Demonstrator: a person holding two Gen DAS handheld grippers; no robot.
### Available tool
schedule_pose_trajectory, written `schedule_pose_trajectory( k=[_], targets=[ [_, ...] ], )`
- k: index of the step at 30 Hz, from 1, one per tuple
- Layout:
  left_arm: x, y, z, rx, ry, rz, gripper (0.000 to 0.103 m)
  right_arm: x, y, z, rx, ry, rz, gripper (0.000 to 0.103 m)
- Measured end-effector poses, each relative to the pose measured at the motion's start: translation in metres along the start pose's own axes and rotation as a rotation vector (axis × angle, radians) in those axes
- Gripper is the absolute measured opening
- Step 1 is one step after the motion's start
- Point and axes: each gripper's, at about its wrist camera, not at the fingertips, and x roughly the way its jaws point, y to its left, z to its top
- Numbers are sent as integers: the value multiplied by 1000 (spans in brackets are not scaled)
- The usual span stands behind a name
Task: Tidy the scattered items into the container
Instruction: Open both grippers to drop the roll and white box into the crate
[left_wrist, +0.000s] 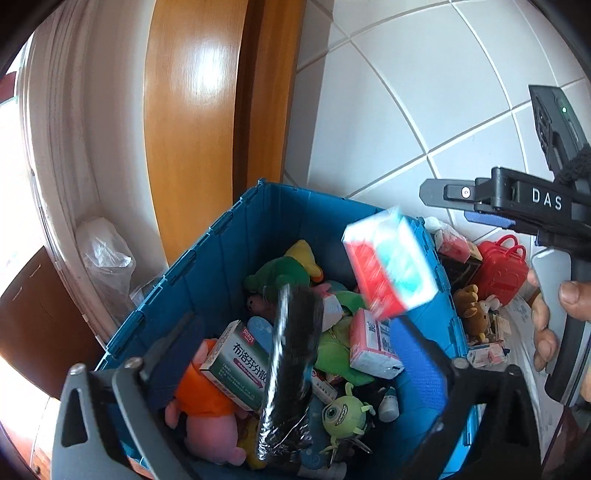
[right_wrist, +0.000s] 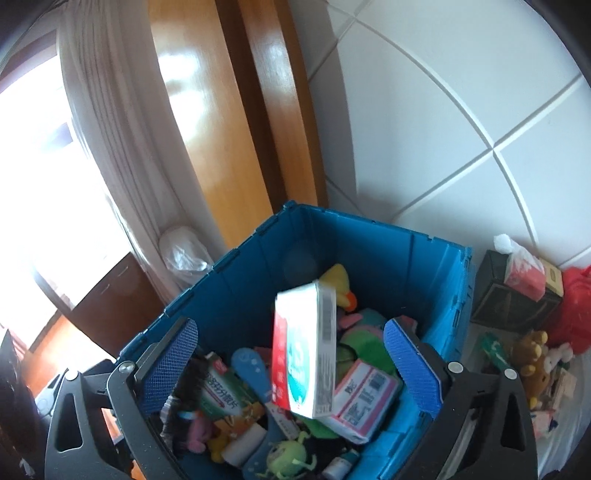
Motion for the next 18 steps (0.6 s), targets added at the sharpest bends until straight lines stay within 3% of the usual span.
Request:
schedule_pose_trajectory(
  k=[9,18],
  targets=[
    [4,-11,-2,-2,19,1,103,-21,-30,-20,59,-5,-21,102],
    [-6,-54,-12,43,10,-59,103,-56,-68,-69,85,-9,-78,102]
  ],
)
